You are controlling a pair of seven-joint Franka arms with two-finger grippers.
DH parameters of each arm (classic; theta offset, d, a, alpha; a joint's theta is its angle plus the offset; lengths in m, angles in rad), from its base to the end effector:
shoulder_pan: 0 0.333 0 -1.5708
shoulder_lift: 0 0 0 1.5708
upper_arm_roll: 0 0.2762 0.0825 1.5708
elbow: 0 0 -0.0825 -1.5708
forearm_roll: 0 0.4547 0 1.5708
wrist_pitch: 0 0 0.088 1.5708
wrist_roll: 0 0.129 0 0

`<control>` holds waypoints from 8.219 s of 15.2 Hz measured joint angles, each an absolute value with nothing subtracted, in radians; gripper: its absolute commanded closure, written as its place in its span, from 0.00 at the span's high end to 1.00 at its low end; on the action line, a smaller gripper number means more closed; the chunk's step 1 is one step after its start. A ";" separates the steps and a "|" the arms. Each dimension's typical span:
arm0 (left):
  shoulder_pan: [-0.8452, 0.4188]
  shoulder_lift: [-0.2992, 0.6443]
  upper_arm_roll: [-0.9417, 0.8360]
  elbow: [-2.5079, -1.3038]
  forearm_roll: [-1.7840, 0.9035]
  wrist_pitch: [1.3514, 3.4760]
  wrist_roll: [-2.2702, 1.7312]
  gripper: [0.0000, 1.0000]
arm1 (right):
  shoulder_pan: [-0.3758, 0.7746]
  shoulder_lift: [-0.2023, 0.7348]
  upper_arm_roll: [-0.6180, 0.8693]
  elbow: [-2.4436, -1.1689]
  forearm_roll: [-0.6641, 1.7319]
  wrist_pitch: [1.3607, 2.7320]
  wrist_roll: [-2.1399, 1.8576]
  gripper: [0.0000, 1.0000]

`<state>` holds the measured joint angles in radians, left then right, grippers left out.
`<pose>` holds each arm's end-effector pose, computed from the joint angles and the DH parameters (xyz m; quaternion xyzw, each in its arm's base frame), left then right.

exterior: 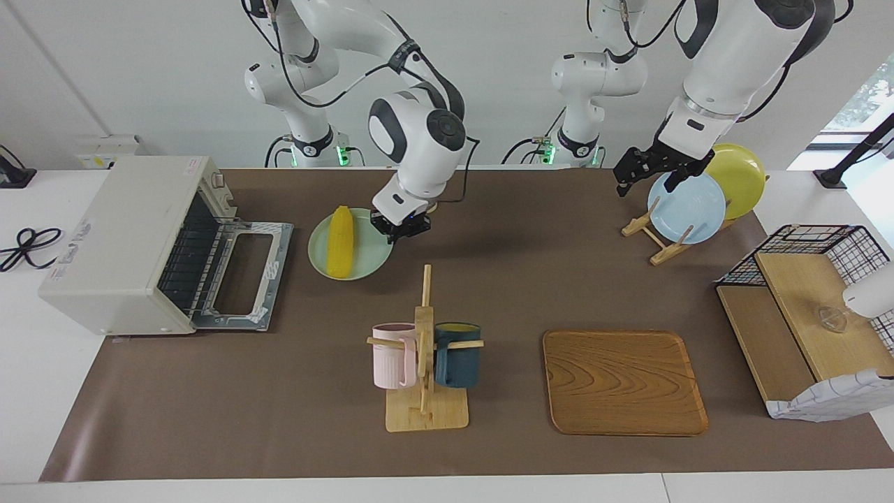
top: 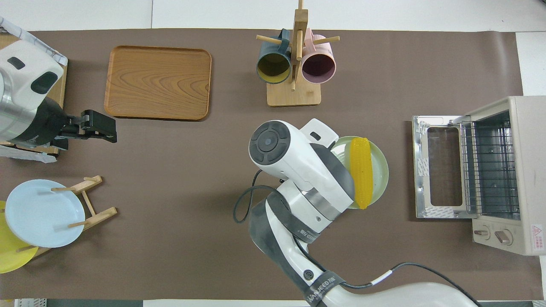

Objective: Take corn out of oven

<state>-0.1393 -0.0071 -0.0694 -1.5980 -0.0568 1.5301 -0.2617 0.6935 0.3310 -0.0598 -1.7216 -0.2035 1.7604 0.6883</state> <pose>0.6018 -0.1353 0.5492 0.9988 0.0262 -0.0361 0.0203 0.5421 0.3722 0.2837 0.9838 0.0068 -0.0493 0.1723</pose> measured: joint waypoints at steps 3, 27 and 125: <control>-0.139 -0.007 -0.069 -1.600 -0.057 1.531 -0.262 1.00 | 0.705 0.395 -0.058 -1.684 -0.155 1.814 0.727 0.00; -0.151 -0.007 -0.079 -1.633 -0.066 1.603 -0.260 1.00 | 0.697 0.358 -0.029 -1.687 -0.060 1.961 0.747 0.35; -0.160 0.737 -0.055 -1.162 -0.017 2.010 -0.298 0.00 | 0.075 0.022 -0.102 -1.607 -0.044 1.506 -0.023 1.00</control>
